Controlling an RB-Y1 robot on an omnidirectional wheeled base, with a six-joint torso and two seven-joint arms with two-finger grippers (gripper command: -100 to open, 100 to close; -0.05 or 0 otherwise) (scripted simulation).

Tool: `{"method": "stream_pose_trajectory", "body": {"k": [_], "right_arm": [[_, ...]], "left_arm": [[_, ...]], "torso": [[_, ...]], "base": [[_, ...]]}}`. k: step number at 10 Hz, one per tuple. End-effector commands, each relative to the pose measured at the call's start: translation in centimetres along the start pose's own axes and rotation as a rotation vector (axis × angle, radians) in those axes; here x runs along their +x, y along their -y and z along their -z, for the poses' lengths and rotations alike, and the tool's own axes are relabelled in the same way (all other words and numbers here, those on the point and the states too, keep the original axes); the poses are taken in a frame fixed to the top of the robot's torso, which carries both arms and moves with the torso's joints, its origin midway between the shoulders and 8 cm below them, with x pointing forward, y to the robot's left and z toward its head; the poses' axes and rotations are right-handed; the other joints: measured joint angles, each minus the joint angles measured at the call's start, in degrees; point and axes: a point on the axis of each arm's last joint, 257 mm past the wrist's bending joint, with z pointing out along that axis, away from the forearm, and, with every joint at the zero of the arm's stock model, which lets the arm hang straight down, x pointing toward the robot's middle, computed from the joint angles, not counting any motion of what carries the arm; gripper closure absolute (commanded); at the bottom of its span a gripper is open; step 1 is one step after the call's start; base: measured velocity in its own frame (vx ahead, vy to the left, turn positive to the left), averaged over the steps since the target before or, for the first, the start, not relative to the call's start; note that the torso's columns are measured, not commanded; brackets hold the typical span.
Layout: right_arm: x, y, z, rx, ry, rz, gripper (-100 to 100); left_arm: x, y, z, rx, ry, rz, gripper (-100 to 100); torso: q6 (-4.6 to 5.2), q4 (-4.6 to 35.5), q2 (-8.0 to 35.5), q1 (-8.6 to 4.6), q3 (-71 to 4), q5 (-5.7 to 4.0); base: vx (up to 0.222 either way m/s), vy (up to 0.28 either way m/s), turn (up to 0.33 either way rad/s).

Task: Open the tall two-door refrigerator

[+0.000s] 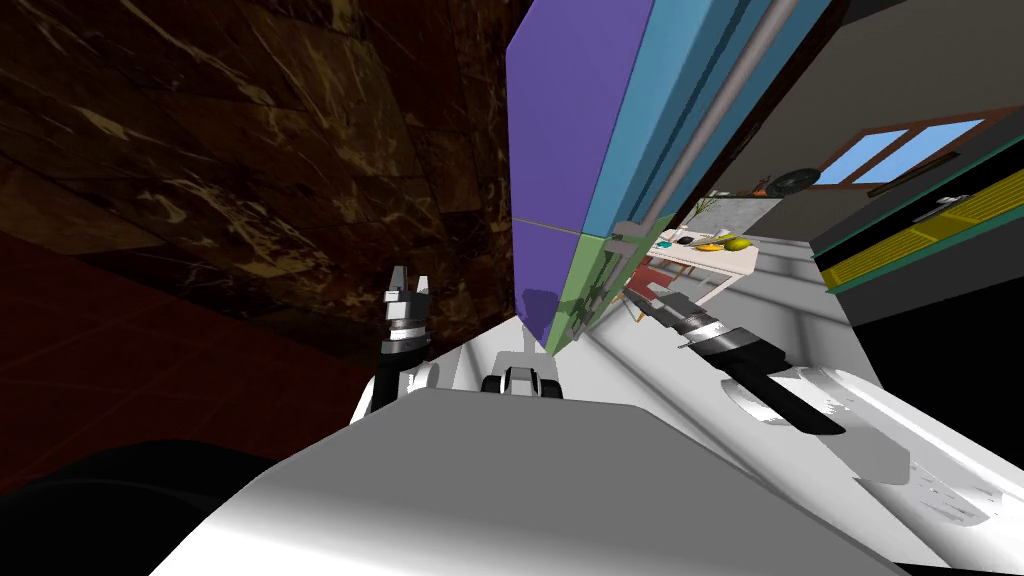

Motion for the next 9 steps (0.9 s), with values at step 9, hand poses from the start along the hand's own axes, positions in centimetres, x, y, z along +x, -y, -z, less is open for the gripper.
{"method": "stream_pose_trajectory", "body": {"k": [9], "right_arm": [[-3.2, 8.5, -0.5, 0.057, -0.194, 0.542, -100]], "left_arm": [[0.0, 0.0, 0.0, 0.0, 0.0, 0.0, 0]], "torso": [[0.02, 0.0, -0.1, 0.09, 0.0, 0.01]], "base": [[0.061, 0.098, -0.063]]}}
